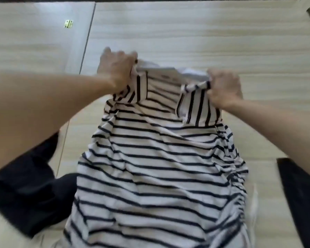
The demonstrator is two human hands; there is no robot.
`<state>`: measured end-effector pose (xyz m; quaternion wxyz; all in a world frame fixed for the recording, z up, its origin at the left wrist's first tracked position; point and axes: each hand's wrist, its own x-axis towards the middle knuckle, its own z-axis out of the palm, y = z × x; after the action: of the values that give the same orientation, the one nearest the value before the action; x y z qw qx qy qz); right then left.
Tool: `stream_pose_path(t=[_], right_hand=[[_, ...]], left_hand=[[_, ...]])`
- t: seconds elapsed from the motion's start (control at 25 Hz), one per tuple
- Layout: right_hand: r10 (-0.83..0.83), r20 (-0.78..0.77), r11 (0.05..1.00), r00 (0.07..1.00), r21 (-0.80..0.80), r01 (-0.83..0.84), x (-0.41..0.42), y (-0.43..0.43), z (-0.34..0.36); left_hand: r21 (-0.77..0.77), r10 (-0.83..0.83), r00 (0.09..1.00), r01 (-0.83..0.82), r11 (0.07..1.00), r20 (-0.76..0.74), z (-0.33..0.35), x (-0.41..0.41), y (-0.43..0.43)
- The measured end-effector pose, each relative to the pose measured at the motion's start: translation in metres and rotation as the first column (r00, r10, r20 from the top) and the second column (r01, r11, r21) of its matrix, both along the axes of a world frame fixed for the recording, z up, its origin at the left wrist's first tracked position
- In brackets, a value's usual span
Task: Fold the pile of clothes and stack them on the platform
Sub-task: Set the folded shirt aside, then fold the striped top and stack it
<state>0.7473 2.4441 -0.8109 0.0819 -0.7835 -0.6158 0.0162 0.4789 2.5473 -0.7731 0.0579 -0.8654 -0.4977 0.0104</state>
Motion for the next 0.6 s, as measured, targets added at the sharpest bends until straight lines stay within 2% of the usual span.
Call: stream_pose_path(t=[0.12,0.2,0.28,0.4,0.52,0.6], right_hand=[[-0.103,-0.063,0.984,0.993,0.142,0.111,0.018,-0.007,0.056],[-0.030,-0.125,0.968,0.992,0.245,0.060,0.019,-0.021,0.089],[0.068,-0.212,0.958,0.975,0.287,-0.005,0.009,-0.057,0.117],[0.210,-0.175,0.941,0.962,0.304,-0.150,-0.019,-0.143,0.125],[0.310,-0.162,0.943,0.937,0.177,-0.281,-0.056,-0.250,0.090],[0.327,-0.250,0.927,0.911,-0.103,-0.361,-0.076,-0.320,0.054]], left_hand=[[0.136,-0.012,0.993,-0.004,0.991,0.119,0.049,-0.012,-0.005],[0.106,-0.094,0.968,0.070,0.992,0.234,0.071,-0.023,-0.024],[0.055,-0.218,0.933,0.212,0.976,0.287,0.086,-0.040,-0.055],[-0.019,-0.297,0.890,0.324,0.946,0.347,0.081,-0.082,-0.120],[-0.241,-0.238,0.944,0.292,0.925,0.231,0.048,-0.132,-0.197],[-0.366,-0.396,0.914,0.399,0.841,0.087,0.018,-0.164,-0.246]])
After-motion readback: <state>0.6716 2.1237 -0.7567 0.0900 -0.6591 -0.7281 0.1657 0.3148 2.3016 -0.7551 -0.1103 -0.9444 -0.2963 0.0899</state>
